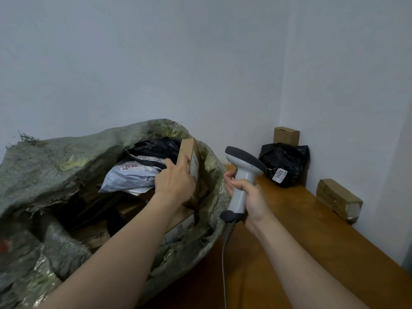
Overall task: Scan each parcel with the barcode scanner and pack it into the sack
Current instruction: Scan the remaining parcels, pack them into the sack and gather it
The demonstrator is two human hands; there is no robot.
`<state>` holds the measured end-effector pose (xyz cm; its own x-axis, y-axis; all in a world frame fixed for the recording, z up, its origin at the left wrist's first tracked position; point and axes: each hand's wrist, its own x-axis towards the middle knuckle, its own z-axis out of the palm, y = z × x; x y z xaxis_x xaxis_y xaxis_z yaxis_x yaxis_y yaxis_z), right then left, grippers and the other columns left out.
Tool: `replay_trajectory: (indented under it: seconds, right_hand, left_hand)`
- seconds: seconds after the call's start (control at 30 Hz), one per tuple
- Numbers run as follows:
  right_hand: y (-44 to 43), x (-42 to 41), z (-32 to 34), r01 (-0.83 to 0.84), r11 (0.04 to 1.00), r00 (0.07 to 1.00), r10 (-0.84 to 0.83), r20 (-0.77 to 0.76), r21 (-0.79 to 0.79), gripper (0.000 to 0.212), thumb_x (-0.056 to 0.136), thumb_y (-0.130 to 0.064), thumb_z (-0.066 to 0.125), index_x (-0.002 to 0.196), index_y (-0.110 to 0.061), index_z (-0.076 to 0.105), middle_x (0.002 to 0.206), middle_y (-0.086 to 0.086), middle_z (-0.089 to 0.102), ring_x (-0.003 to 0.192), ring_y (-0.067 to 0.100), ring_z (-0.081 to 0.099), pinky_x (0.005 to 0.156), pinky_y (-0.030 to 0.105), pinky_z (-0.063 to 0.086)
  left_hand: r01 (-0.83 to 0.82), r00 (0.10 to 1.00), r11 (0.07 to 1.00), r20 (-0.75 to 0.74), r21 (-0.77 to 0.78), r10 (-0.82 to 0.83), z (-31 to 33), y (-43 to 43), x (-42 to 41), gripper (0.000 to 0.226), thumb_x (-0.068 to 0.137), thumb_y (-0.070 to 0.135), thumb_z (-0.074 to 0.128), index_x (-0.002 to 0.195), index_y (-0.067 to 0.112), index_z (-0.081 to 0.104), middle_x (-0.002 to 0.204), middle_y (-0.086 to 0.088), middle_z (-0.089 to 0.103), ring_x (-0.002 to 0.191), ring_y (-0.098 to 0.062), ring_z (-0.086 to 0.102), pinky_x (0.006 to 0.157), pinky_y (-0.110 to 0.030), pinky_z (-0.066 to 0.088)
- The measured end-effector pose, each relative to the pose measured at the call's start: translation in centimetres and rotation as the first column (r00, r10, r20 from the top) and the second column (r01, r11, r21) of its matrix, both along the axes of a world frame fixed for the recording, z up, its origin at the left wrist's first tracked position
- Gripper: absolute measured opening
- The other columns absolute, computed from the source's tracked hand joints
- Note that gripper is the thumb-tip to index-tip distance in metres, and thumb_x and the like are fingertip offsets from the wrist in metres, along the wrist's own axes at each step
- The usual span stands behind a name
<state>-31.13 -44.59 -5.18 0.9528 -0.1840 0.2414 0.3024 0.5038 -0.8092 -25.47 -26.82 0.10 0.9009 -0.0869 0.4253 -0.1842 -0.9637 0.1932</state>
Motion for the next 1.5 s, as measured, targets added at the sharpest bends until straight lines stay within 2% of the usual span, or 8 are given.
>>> replay_trajectory:
  seconds: [0.1,0.27,0.37,0.53,0.9,1.07,1.23,1.5]
  right_hand:
    - [-0.1,-0.1,-0.5,0.007,1.000,1.000,-0.006,-0.030,0.017,0.018,0.080,-0.010,0.069,0.098,-0.012,0.068,0.108,0.004,0.073,0.118,0.022,0.069,0.110,0.041,0.047]
    - [0.2,-0.4,-1.2,-0.022,0.999,0.996,0.026,-0.080,0.045,0.013,0.088,-0.005,0.064,0.094,-0.015,0.070,0.103,0.004,0.073,0.115,0.023,0.069,0.100,0.036,0.050]
    - [0.2,-0.3,-1.6,-0.032,0.999,0.992,0.033,-0.125,0.011,0.022,0.077,-0.013,0.071,0.099,-0.012,0.071,0.110,0.005,0.076,0.118,0.024,0.069,0.106,0.040,0.049]
    - [-0.2,-0.6,-1.7,-0.071,0.997,0.986,0.076,-0.146,0.038,0.017,0.096,0.001,0.054,0.105,0.000,0.068,0.117,0.017,0.072,0.114,0.031,0.071,0.107,0.046,0.051]
    - [-3.8,-1.4,-2.3,-0.048,0.996,0.983,0.061,-0.176,0.077,0.023,0.099,0.000,0.051,0.114,0.000,0.067,0.123,0.015,0.068,0.107,0.039,0.073,0.082,0.048,0.063]
    - [-5.6,-1.5,-3.3,-0.024,0.997,0.979,0.039,-0.199,0.078,0.026,0.101,-0.004,0.050,0.121,0.000,0.067,0.131,0.016,0.066,0.106,0.039,0.073,0.089,0.054,0.058]
    - [-4.3,-1.8,-2.6,-0.130,0.988,0.963,0.146,-0.226,0.082,0.024,0.102,-0.006,0.049,0.115,-0.007,0.069,0.125,0.010,0.066,0.101,0.041,0.074,0.070,0.039,0.060]
    - [-0.9,0.1,-2.8,-0.106,0.994,0.951,0.109,-0.289,0.027,0.017,0.092,-0.006,0.060,0.096,-0.012,0.076,0.126,0.025,0.068,0.115,0.032,0.070,0.099,0.041,0.056]
  left_hand:
    - [0.003,0.994,1.000,-0.113,0.017,-0.001,0.4,0.2,0.1,0.044,0.099,0.032,0.052,0.137,0.017,0.035,0.126,-0.025,0.050,0.105,-0.046,0.058,0.077,-0.042,0.038]
    - [0.001,0.974,0.996,-0.226,0.090,0.019,-0.2,0.1,0.2,0.062,0.098,0.031,0.052,0.150,0.014,0.022,0.130,-0.025,0.058,0.115,-0.044,0.057,0.079,-0.043,0.041]
    - [-0.009,0.975,0.979,-0.214,0.201,0.053,0.1,-0.3,-0.2,0.068,0.099,0.038,0.052,0.154,0.015,0.019,0.132,-0.020,0.059,0.117,-0.041,0.059,0.080,-0.042,0.041]
    - [-0.045,0.986,0.940,-0.137,0.339,0.097,1.1,-0.4,-0.9,0.067,0.096,0.056,0.053,0.146,0.015,0.034,0.134,-0.017,0.054,0.119,-0.038,0.058,0.077,-0.041,0.041]
    - [-0.005,0.991,0.933,-0.123,0.361,0.053,1.6,-3.9,-0.9,0.071,0.089,0.050,0.064,0.143,0.016,0.032,0.131,-0.017,0.045,0.118,-0.039,0.049,0.078,-0.041,0.040]
    - [0.053,0.968,0.955,-0.251,0.292,0.023,2.3,-4.9,-0.8,0.071,0.090,0.035,0.063,0.149,0.015,0.028,0.094,-0.006,0.052,0.087,-0.031,0.053,0.070,-0.040,0.046]
    - [0.111,0.934,0.967,-0.356,0.229,-0.023,3.7,-3.3,-0.8,0.055,0.089,0.031,0.056,0.142,0.027,0.041,0.096,-0.001,0.056,0.088,-0.028,0.058,0.071,-0.037,0.048]
    - [0.234,0.834,0.966,-0.534,0.113,-0.139,4.6,-0.9,-1.5,0.066,0.084,0.010,0.067,0.145,0.033,0.052,0.122,0.000,0.058,0.094,-0.015,0.059,0.068,-0.034,0.053]
